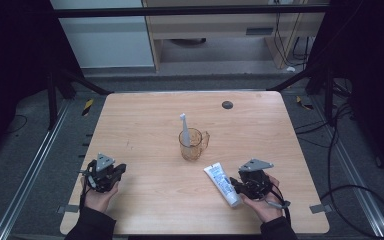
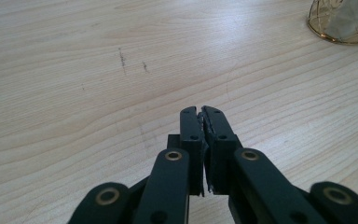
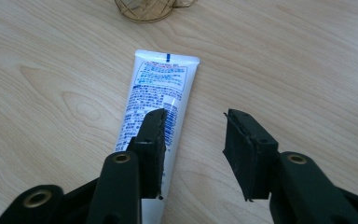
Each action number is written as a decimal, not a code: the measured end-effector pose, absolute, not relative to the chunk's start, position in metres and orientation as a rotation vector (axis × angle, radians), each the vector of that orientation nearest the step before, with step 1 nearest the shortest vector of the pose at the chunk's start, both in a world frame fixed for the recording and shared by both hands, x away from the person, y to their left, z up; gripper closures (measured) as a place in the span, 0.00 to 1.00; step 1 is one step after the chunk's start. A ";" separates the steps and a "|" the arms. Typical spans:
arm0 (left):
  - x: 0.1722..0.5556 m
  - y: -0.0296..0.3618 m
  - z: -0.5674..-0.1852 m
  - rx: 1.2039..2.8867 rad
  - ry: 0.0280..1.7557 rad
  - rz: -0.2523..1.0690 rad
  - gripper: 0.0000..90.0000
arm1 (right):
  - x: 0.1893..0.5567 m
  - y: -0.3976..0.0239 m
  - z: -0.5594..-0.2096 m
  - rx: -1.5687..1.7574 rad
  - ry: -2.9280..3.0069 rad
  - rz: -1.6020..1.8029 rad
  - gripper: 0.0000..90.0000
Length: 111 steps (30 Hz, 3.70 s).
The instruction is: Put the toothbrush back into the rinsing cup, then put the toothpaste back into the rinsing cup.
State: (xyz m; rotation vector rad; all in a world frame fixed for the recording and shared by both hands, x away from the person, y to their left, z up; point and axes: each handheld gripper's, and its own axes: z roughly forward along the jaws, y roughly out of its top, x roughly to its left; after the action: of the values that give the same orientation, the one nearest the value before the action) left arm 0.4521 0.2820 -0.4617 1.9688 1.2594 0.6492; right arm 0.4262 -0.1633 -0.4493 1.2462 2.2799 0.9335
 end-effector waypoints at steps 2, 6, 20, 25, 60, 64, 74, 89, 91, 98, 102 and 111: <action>0.452 0.282 -0.462 1.971 1.259 0.647 0.97 | 0.428 -0.160 -0.450 1.246 2.287 0.928 0.59; 0.453 0.281 -0.462 1.976 1.256 0.644 0.96 | 0.430 -0.154 -0.451 1.254 2.294 0.915 0.53; 0.453 0.279 -0.463 1.991 1.251 0.644 0.95 | 0.441 -0.136 -0.456 1.270 2.341 0.898 0.46; 0.453 0.280 -0.463 1.991 1.253 0.643 0.94 | 0.445 -0.131 -0.461 1.285 2.362 0.877 0.44; 0.456 0.275 -0.465 2.026 1.252 0.631 0.93 | 0.464 -0.118 -0.475 1.354 2.457 0.768 0.43; 0.456 0.275 -0.465 2.027 1.252 0.631 0.93 | 0.465 -0.117 -0.476 1.356 2.473 0.761 0.45; 0.456 0.275 -0.466 2.035 1.253 0.626 0.93 | 0.469 -0.114 -0.477 1.374 2.490 0.716 0.44; 0.456 0.273 -0.467 2.052 1.241 0.620 0.93 | 0.472 -0.112 -0.480 1.380 2.504 0.684 0.43; 0.456 0.273 -0.467 2.052 1.242 0.620 0.93 | 0.472 -0.110 -0.480 1.375 2.496 0.672 0.43; 0.456 0.272 -0.467 2.051 1.241 0.619 0.93 | 0.472 -0.108 -0.480 1.370 2.494 0.643 0.47; 0.457 0.273 -0.467 2.051 1.242 0.618 0.93 | 0.471 -0.108 -0.479 1.375 2.495 0.639 0.50; 0.457 0.273 -0.467 2.051 1.242 0.618 0.93 | 0.471 -0.112 -0.473 1.404 2.487 0.676 0.69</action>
State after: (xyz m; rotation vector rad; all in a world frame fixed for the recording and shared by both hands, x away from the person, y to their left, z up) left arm 0.4569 0.2725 -0.4667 2.0509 1.2423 0.6183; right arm 0.4707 -0.1124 -0.4729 1.4041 2.4871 0.6759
